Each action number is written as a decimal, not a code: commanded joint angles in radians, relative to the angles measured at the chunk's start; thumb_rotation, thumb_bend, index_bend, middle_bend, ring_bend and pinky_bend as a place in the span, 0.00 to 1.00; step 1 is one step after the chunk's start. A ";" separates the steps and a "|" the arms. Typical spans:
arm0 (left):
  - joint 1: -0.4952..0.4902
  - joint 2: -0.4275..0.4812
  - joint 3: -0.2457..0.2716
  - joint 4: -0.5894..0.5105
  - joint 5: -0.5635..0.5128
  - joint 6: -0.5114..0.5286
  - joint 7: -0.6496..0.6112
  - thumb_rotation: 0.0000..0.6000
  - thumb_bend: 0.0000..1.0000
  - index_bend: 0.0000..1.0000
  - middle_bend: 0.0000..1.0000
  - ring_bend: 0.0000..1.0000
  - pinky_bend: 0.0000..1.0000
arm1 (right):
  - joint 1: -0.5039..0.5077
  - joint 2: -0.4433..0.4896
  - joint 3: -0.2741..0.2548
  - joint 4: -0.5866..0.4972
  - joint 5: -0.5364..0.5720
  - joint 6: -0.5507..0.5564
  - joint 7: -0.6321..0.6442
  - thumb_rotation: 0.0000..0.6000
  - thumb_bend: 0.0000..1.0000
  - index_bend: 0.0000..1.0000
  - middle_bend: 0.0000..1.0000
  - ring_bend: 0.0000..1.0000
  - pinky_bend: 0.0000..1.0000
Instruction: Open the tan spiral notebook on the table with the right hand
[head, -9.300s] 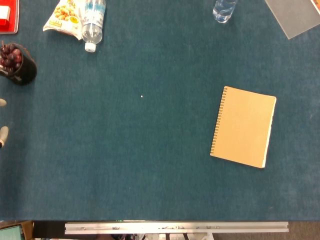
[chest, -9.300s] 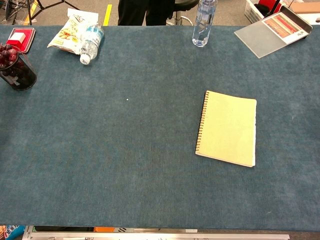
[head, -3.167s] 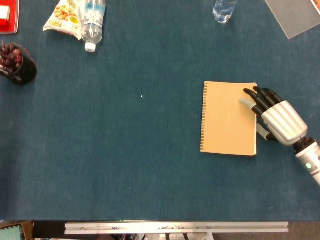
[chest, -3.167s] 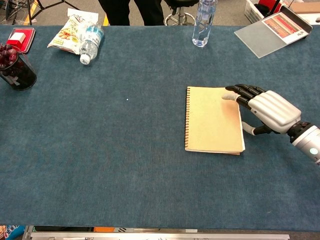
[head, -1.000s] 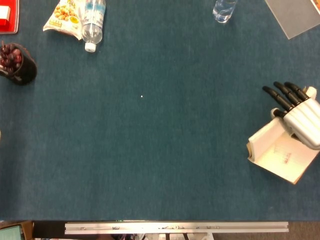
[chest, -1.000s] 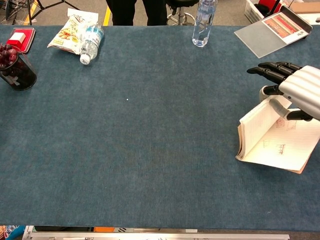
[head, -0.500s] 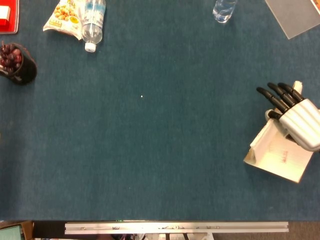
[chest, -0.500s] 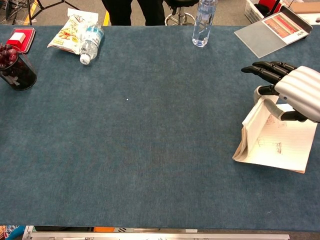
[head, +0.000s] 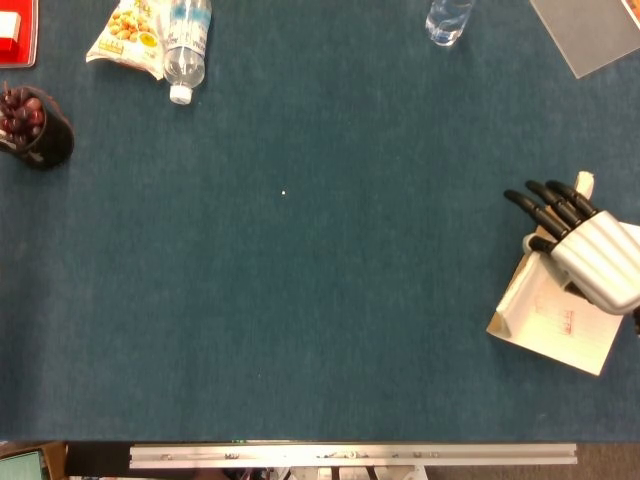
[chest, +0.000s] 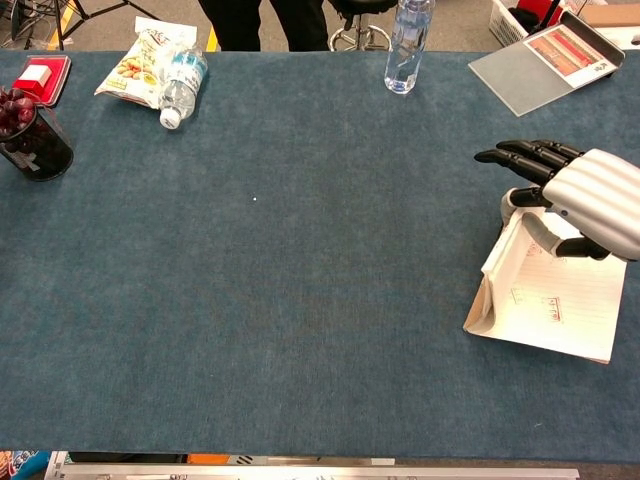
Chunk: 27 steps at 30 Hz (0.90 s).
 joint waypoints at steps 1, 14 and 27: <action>0.000 -0.001 0.000 0.001 0.000 0.000 -0.001 1.00 0.26 0.33 0.23 0.27 0.46 | -0.003 0.000 -0.007 -0.005 -0.003 -0.003 0.001 1.00 0.50 0.56 0.10 0.00 0.13; 0.000 0.003 -0.002 -0.005 0.004 0.004 -0.002 1.00 0.26 0.33 0.23 0.27 0.46 | -0.016 -0.007 -0.006 -0.003 -0.001 -0.002 -0.006 1.00 0.48 0.33 0.10 0.00 0.13; 0.001 0.005 -0.001 -0.009 0.003 0.003 0.000 1.00 0.26 0.33 0.23 0.27 0.46 | -0.038 -0.078 0.058 0.051 0.044 0.048 -0.046 1.00 0.29 0.13 0.10 0.00 0.13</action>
